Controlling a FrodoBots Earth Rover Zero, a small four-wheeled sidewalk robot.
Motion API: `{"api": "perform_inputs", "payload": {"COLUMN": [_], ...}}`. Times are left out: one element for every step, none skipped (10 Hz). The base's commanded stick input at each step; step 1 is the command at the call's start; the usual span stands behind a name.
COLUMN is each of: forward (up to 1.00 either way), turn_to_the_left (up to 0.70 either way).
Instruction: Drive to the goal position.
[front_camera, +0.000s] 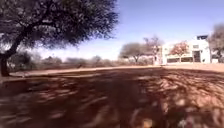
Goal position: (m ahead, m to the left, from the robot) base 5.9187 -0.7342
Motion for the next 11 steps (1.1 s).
{"api": "perform_inputs", "payload": {"forward": [1.00,1.00,1.00,1.00,1.00,1.00,1.00,1.00,1.00,1.00,1.00], "turn_to_the_left": [0.00,0.27,0.27,0.23,0.12,0.00,0.00,0.00,0.27,0.27,0.00]}}
